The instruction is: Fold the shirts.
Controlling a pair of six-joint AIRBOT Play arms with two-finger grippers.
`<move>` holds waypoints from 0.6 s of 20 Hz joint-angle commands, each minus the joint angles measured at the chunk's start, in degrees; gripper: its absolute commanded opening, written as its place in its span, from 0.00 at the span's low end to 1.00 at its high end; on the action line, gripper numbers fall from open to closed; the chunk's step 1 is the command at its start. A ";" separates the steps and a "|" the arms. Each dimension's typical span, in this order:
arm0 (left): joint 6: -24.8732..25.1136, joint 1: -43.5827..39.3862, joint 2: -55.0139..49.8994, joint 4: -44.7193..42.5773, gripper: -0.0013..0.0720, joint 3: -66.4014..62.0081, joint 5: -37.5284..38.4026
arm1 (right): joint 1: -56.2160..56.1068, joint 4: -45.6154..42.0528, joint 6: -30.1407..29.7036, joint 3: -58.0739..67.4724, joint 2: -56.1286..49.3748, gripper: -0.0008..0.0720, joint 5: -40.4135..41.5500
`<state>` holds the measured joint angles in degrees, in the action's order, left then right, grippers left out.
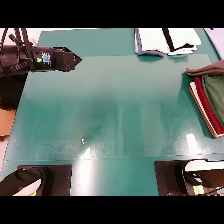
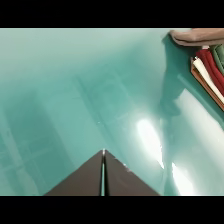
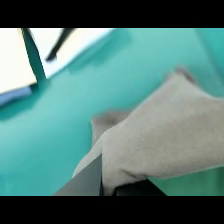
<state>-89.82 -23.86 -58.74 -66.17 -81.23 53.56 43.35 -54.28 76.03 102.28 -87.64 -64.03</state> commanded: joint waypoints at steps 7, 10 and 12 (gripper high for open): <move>-0.17 -0.04 0.04 -0.02 0.05 0.00 0.07 | 0.66 0.22 -0.76 13.79 2.25 0.03 -2.86; -0.15 -0.04 0.04 -0.02 0.06 0.00 0.15 | 2.91 0.04 -4.31 7.58 6.49 0.03 -4.96; -0.11 -0.04 0.04 -0.07 0.06 0.00 0.79 | 6.03 -0.33 -5.90 2.25 9.49 0.03 -6.75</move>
<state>-90.02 -23.86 -58.74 -66.17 -81.23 53.78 46.50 -54.11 72.77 109.47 -81.60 -68.31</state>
